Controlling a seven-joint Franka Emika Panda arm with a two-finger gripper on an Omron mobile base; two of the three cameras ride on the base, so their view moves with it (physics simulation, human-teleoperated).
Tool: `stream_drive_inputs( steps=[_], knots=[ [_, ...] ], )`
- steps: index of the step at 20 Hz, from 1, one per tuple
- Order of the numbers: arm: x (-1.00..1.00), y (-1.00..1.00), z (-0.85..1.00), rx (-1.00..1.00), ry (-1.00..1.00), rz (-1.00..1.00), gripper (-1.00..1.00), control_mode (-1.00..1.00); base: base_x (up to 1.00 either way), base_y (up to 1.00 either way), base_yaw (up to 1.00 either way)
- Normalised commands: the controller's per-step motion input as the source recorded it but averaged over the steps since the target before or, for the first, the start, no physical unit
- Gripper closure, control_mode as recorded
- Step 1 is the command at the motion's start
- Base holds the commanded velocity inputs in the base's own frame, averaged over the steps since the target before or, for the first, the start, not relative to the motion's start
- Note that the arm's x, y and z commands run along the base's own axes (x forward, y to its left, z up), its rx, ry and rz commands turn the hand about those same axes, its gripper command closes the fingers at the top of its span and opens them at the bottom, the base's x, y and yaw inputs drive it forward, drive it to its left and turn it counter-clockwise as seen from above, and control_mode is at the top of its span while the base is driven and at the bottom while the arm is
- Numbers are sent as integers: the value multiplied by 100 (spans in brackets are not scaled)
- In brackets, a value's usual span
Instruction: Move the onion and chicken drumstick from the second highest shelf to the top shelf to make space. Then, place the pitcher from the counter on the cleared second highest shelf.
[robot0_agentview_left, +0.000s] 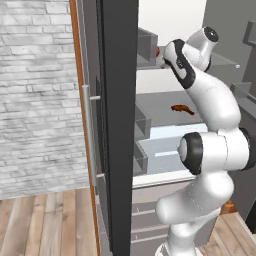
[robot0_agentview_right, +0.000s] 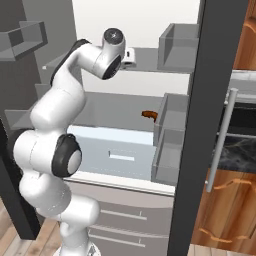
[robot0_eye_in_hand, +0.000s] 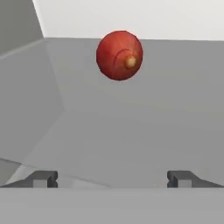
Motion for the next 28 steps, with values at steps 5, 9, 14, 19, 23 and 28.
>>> stream_drive_inputs(
  steps=[5, 9, 14, 19, 23, 28],
  knots=[
    [-83, -45, -67, -9, 5, -3, -100, -100, 0, 0, 0],
    [-58, -45, -60, -11, 8, 0, -100, -100, 0, 0, 0],
    [-35, -45, -69, -11, 5, 0, -100, -100, 0, 0, 0],
    [-2, -36, -46, -5, 2, 0, -100, -100, 0, 0, 0],
    [20, -12, -24, 0, 1, 0, -100, -100, 0, 0, 0],
    [28, -12, -26, 0, 1, 0, -100, -100, 0, 0, 0]
  ],
)
